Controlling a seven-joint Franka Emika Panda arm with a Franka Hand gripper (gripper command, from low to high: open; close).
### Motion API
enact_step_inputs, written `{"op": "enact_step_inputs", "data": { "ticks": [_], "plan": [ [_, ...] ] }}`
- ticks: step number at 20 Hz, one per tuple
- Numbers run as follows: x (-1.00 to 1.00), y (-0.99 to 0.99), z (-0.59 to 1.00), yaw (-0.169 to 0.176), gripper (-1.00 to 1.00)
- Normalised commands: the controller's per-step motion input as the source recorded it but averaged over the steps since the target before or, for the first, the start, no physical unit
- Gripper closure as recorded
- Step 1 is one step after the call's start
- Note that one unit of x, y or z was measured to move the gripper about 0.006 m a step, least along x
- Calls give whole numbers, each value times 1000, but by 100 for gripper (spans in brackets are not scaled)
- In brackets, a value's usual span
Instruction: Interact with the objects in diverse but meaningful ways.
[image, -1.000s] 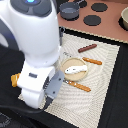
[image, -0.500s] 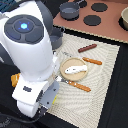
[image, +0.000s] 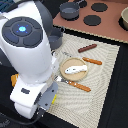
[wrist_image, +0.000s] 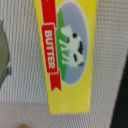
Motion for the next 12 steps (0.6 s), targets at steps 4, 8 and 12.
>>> {"op": "enact_step_inputs", "data": {
  "ticks": [4, 8, 12],
  "plan": [
    [-831, 333, -1, 0, -100],
    [-818, 332, 0, 0, -100],
    [-902, 386, 0, 0, -100]
  ]
}}
